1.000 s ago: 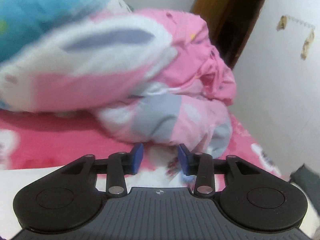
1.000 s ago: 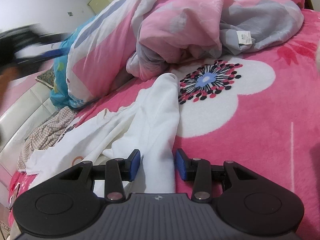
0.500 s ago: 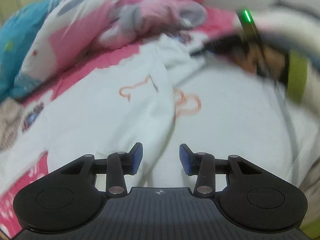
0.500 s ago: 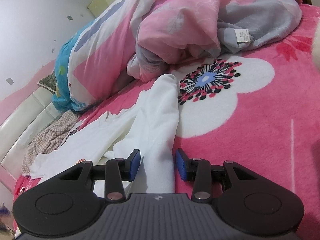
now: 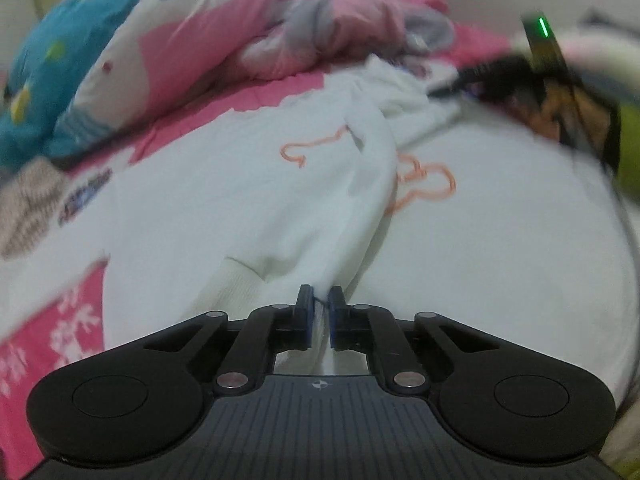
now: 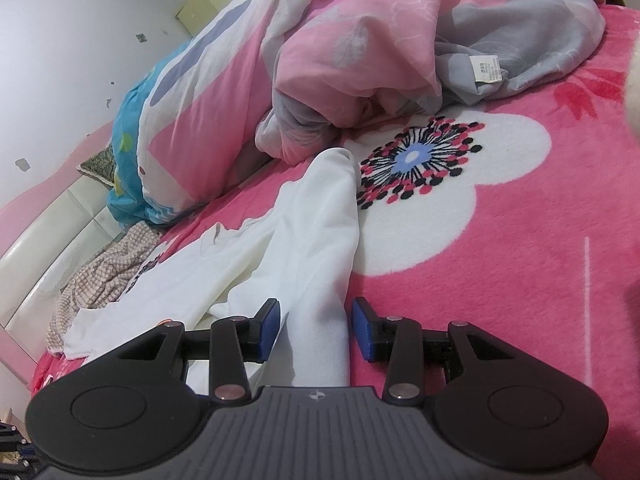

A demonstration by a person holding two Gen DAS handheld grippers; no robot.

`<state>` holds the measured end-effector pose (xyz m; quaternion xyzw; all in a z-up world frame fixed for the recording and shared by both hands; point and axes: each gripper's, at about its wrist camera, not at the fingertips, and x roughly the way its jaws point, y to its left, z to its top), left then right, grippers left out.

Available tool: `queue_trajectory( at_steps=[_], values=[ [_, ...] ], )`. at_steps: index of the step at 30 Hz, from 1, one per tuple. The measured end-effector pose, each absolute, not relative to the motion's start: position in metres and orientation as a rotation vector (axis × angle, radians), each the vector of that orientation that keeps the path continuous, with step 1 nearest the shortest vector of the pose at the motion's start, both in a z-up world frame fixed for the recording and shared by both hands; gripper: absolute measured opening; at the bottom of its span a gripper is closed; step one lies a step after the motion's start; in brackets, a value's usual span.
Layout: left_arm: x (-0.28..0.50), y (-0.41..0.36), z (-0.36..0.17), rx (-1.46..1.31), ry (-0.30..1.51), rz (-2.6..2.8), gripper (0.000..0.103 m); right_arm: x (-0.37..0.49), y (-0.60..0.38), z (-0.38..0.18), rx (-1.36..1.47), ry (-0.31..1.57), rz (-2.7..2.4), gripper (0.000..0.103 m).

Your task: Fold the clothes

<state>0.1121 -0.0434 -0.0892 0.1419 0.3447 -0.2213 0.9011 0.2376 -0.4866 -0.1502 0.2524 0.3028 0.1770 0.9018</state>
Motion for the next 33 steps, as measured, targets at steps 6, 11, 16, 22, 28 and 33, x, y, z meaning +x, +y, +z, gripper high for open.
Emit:
queue_trajectory(
  at_steps=[6,11,16,22,28,33],
  values=[
    [0.172,0.034,-0.047,-0.221,0.77,-0.418,0.005,0.237,-0.487,-0.151,0.528,0.625,0.368,0.042],
    [0.232,0.096,-0.046,-0.47,0.845,-0.313,0.005,0.237,-0.487,-0.151,0.529,0.625,0.369,0.042],
    [0.269,0.122,-0.069,-0.535,0.913,-0.251,0.004,0.238,-0.488,-0.151,0.533,0.625,0.37,0.042],
    [0.282,0.134,-0.089,-0.537,0.978,-0.249,0.011,0.238,-0.488,-0.151,0.536,0.625,0.372,0.042],
    [0.254,0.151,-0.062,-0.578,0.871,-0.251,0.03,0.238,-0.488,-0.151,0.541,0.627,0.372,0.042],
    [0.221,0.158,-0.055,-0.572,0.835,-0.281,0.036,0.225,-0.472,-0.128,0.413,0.596,0.265,0.044]
  ],
)
